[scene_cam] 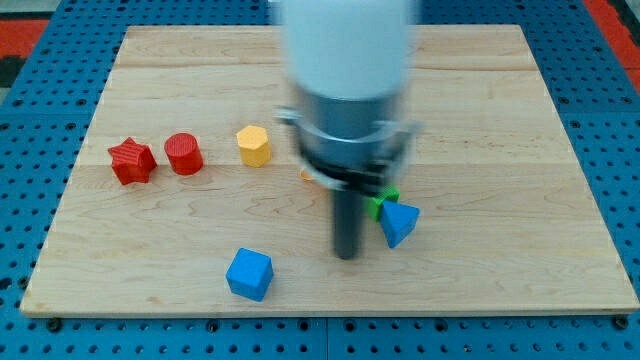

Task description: Slide the blue cube diagonal to the bottom left of the green circle

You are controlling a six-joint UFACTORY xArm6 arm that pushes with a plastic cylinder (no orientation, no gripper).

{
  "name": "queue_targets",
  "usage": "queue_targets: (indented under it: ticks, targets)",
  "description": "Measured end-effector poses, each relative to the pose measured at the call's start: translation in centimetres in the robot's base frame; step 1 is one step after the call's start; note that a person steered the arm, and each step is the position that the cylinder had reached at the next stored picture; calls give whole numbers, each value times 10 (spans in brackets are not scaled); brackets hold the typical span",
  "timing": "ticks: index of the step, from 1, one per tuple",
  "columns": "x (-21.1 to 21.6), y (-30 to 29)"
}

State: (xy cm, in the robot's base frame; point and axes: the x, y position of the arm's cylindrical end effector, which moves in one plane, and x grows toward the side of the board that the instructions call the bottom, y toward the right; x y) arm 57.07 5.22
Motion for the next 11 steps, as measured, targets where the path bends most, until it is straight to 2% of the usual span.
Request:
queue_targets:
  ticks: [1, 2, 3, 4, 5, 6, 7, 8, 9, 10, 11]
  targets:
    - [47, -18]
    - [48, -113]
    - [39, -101]
    - [18, -33]
    - [47, -34]
    - [48, -75]
    - [47, -153]
    - [40, -196]
    - [16, -137]
    - [12, -112]
    - [-9, -176]
